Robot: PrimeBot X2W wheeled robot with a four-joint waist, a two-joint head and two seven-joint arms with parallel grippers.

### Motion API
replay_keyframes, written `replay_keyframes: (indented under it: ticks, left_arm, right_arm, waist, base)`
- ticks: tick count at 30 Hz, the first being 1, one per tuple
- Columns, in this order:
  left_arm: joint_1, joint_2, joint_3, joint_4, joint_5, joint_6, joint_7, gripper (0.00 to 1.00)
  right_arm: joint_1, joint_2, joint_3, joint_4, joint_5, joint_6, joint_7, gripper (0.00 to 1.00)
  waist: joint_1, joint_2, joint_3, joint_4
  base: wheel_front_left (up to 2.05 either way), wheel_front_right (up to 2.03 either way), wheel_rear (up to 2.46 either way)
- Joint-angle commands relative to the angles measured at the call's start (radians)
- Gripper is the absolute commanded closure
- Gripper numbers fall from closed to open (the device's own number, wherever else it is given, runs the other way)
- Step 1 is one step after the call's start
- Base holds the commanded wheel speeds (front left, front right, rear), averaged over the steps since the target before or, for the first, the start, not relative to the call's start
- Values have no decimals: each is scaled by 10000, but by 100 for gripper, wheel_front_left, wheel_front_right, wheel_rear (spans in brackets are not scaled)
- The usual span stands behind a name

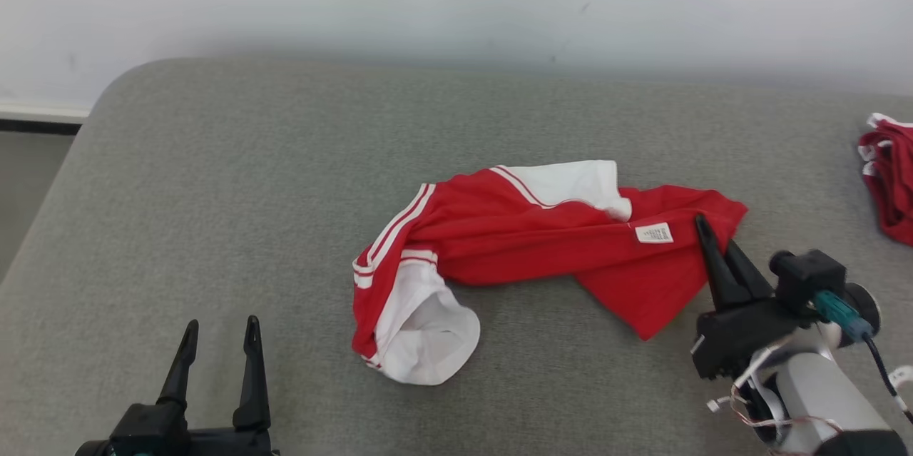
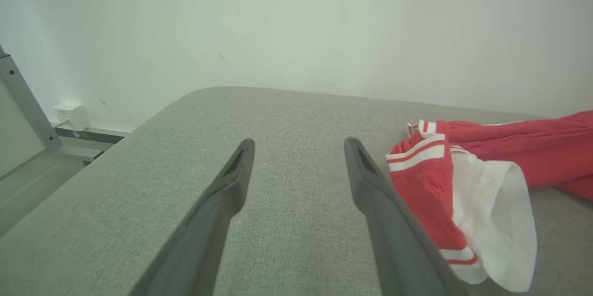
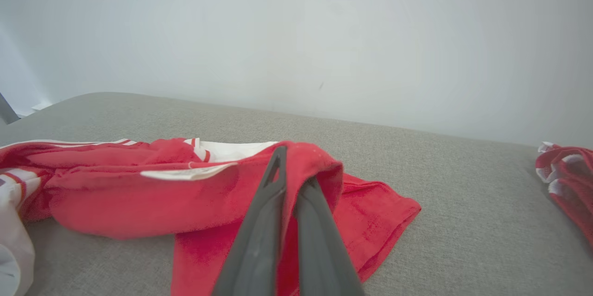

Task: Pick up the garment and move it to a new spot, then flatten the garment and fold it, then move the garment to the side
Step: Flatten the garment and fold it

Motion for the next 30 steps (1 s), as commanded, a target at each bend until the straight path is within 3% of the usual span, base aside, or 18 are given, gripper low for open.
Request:
replay_keyframes:
  ticks: [1,11,15,19,20,22,30]
  left_arm:
    - [79,-14,54,-14,22,-54,-30,0]
    - [332,-148,191,-62,118,-54,-30,0]
    - [411,-159,267,-97,147,-87,-30,0]
    - [476,-160,365,-132,197,-91,-30,0]
    - [495,-159,386,-138,205,-91,-30,0]
    - [527,-162,414,-116,230,-100,-30,0]
    - [561,-122,539,-146,311,-126,-30,0]
  right_arm:
    - [313,-137,33,-178,-57,-25,-1,100]
    - [2701,-1473,-85,-3525,280,-25,-5,100]
    - [3881,-1488,-232,-4131,436,-25,-6,100]
    - [4611,-1238,-334,-3985,473,-25,-6,100]
    - [4670,-1156,-394,-3898,530,-25,-6,92]
    - [4731,-1028,-448,-3720,486,-25,-6,0]
    - [4745,-506,-1263,-4285,291,-25,-7,0]
  waist:
    - [0,-1,-203,-326]
    - [0,-1,-382,-926]
    - [0,-1,-384,-1010]
    - [0,-1,-395,-1137]
    - [0,-1,-396,-1169]
    - [0,-1,-418,-1225]
    - [0,-1,-518,-1468]
  base:
    - [0,0,0]
    - [0,0,0]
    - [0,0,0]
    - [0,0,0]
    - [0,0,0]
    - [0,0,0]
    - [0,0,0]
